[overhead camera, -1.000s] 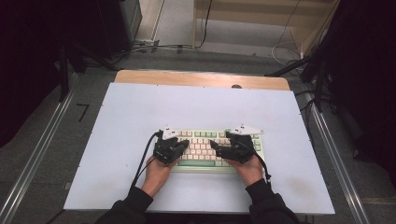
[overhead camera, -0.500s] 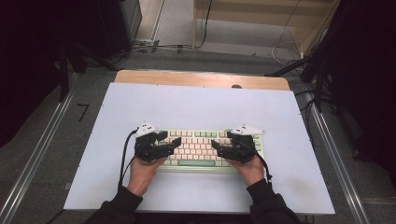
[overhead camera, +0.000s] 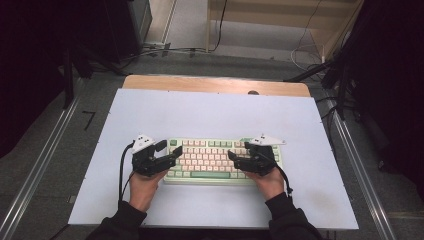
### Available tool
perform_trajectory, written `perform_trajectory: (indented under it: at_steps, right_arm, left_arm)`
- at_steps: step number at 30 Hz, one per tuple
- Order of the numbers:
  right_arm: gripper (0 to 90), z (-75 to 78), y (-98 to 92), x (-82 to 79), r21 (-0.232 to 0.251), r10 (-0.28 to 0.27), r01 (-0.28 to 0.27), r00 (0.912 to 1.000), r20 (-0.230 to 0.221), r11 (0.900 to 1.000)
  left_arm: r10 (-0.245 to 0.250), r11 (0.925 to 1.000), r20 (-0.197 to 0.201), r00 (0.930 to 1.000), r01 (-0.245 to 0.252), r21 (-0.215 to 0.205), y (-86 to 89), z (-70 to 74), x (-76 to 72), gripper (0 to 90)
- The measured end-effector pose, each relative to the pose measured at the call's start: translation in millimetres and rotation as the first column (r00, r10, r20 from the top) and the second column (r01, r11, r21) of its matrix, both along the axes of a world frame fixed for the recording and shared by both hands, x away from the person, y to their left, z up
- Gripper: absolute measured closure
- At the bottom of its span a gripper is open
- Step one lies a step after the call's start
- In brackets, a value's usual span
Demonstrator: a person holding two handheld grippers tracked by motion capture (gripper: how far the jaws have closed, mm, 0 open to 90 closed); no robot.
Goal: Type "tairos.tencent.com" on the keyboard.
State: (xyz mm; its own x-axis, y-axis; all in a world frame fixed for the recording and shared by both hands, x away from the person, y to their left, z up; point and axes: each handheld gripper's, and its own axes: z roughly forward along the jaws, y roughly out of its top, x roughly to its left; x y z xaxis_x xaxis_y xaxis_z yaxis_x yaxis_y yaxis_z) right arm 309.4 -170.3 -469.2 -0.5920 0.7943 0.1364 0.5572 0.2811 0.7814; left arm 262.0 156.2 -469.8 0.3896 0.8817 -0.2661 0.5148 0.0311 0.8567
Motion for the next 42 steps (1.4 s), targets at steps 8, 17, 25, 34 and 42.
perform_trajectory:
  at_steps: [8,17,25,34,42]
  right_arm:
    - [25.2,1.2,-1.2,-1.0,-0.002,-0.013,0.013,0.9999,0.009,1.000]
    - [27.7,-0.2,-1.2,0.0,-0.004,-0.009,0.009,0.9999,0.006,1.000]
    - [63.2,-2.4,4.1,0.0,0.014,0.042,-0.042,0.9991,-0.001,0.999]
    - [87.7,-7.9,12.5,1.0,-0.004,0.075,-0.075,0.9972,0.006,0.997]
    - [87.6,-12.7,17.1,1.6,-0.040,0.084,-0.084,0.9964,-0.010,0.996]
  left_arm:
    - [0.063,0.9977,-0.005,0.9980,-0.063,0.024,5.5,-4.0,-1.4,24.1]
    - [0.110,0.9931,-0.023,0.9937,-0.109,0.044,10.8,-9.3,2.3,21.6]
    - [0.143,0.9887,-0.028,0.9894,-0.141,0.052,16.4,-11.9,3.3,21.7]
    - [0.141,0.9888,-0.032,0.9894,-0.140,0.053,15.1,-12.5,3.1,22.0]
    - [0.135,0.9898,-0.035,0.9902,-0.134,0.050,14.7,-12.5,3.2,22.8]
